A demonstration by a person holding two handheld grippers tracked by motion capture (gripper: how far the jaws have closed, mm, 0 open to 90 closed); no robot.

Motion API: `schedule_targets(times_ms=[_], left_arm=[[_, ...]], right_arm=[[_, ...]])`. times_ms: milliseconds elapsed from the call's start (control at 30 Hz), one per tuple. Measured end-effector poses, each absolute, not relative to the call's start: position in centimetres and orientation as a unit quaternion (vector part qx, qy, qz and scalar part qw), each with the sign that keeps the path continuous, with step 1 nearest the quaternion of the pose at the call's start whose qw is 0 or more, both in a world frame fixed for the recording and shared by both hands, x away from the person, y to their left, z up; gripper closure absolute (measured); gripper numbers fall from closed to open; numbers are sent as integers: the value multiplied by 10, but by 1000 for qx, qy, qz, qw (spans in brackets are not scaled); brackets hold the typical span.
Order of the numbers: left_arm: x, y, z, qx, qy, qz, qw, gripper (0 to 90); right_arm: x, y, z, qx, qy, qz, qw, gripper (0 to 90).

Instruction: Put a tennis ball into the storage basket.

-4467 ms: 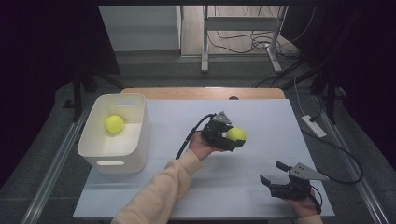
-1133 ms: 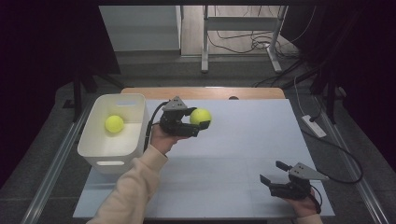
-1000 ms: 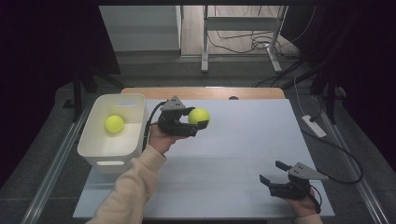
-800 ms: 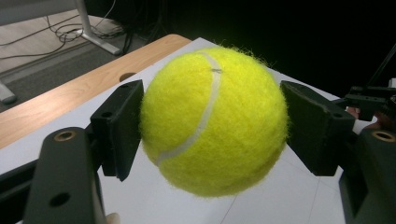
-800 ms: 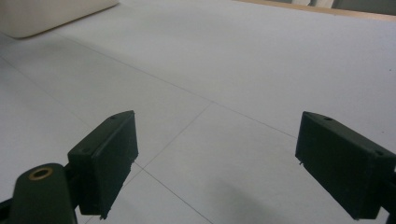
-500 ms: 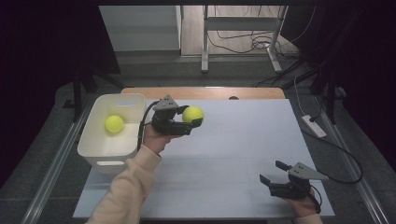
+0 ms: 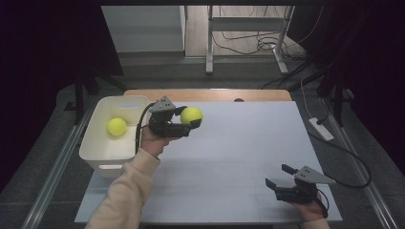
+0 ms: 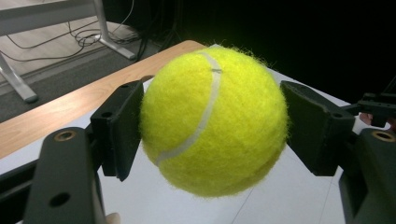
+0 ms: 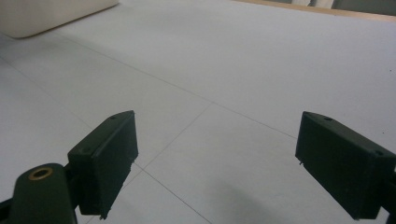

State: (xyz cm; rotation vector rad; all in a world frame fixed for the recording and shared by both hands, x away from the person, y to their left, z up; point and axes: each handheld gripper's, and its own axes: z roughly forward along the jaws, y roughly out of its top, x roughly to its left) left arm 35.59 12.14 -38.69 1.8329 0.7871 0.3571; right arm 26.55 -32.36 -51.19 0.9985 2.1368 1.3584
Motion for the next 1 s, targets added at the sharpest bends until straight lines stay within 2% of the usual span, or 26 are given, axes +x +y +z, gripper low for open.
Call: schedule_targets(times_ms=[1000], left_arm=[[352,145,-381,760,346,169,524,267]], right_arm=[[266,-323,-512,359,768,488,208,129]])
